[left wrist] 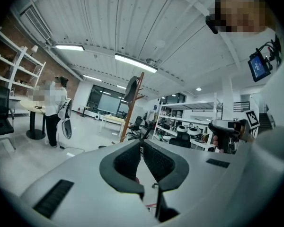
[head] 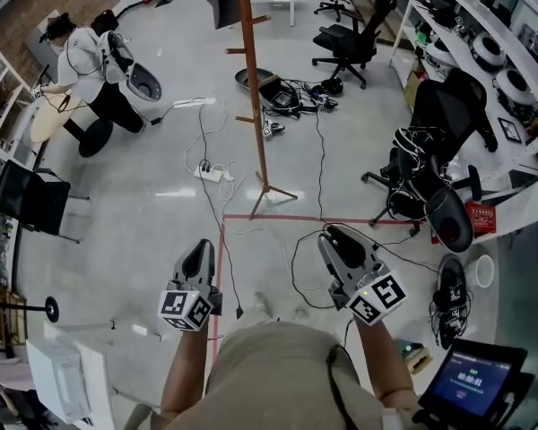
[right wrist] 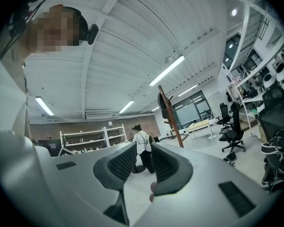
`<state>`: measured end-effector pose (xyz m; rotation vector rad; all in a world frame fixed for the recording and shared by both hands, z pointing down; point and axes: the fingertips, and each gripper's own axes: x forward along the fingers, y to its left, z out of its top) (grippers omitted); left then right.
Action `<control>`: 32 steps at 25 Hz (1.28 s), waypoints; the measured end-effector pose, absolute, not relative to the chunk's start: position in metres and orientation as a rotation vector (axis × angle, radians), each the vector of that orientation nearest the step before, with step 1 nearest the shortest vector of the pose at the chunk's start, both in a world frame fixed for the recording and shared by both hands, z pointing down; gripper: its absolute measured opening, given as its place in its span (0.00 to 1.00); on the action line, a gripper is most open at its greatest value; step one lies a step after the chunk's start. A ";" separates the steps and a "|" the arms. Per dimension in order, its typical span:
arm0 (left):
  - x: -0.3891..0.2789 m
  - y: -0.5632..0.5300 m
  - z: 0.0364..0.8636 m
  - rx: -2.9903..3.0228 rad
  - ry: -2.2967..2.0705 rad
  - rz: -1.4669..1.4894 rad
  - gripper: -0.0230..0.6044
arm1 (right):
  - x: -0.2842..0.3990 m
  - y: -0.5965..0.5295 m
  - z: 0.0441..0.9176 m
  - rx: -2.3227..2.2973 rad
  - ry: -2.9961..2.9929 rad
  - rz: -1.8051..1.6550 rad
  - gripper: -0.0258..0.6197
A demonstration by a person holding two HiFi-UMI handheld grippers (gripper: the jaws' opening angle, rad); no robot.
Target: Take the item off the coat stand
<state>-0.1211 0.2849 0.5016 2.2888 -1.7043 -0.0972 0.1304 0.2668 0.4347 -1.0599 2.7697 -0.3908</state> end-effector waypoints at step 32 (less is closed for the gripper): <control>-0.153 0.245 0.489 2.409 -1.546 -0.185 0.07 | 0.062 0.245 0.423 -1.152 2.773 -0.320 0.08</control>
